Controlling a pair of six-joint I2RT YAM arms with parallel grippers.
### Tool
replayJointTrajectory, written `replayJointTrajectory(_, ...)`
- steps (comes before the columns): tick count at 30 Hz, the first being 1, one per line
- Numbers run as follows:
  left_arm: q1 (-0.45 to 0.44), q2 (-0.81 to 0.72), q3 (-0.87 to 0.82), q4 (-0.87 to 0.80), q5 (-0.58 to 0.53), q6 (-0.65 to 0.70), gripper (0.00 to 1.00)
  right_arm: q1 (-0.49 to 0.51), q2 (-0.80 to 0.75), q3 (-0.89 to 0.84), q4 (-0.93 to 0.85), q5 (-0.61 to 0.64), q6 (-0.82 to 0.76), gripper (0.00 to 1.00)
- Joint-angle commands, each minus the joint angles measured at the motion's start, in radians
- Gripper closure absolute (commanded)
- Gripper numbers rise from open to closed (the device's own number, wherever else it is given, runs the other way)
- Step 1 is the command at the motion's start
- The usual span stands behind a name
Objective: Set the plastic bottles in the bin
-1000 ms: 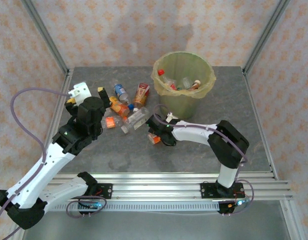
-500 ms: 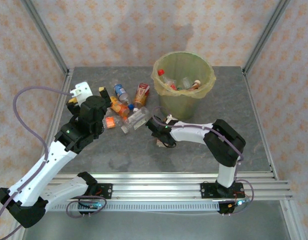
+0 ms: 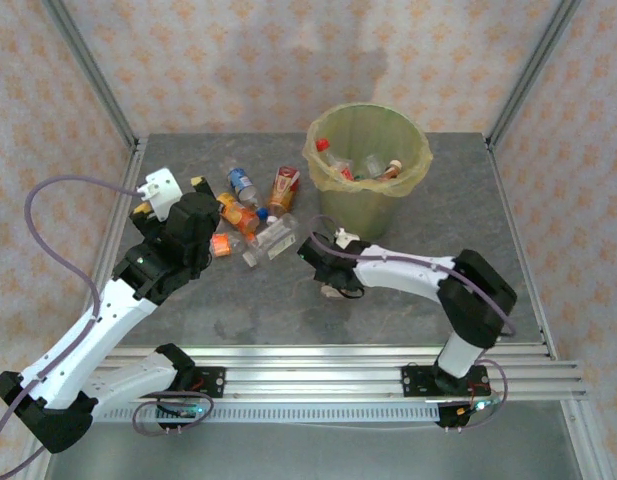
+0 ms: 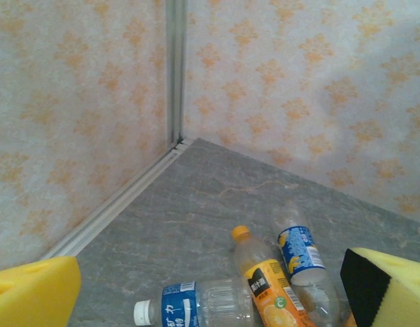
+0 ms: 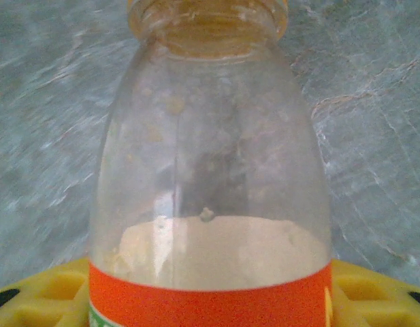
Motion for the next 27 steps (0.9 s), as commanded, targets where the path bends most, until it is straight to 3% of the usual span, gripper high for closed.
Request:
replayJointTrajectory(1,0.010,-0.006,0.021,-0.087,-0.103,-0.109,0.00,0.047,-0.094,0.042,-0.104,0.029,-0.142,0.56)
replayJointTrajectory(10,0.011,-0.053,-0.005,-0.113,-0.134,-0.200,0.00,0.109,-0.206,0.262,-0.165,-0.135,-0.398,0.58)
replayJointTrajectory(16,0.012,-0.096,-0.019,-0.144,-0.160,-0.221,0.00,0.091,-0.228,0.463,-0.247,-0.067,-0.476,0.59)
replayJointTrajectory(22,0.011,-0.115,-0.038,-0.139,-0.158,-0.214,0.00,-0.018,-0.211,0.671,-0.309,-0.059,-0.532,0.60)
replayJointTrajectory(27,0.012,-0.114,-0.035,-0.147,-0.158,-0.209,0.00,-0.077,-0.172,0.846,-0.350,0.062,-0.642,0.60)
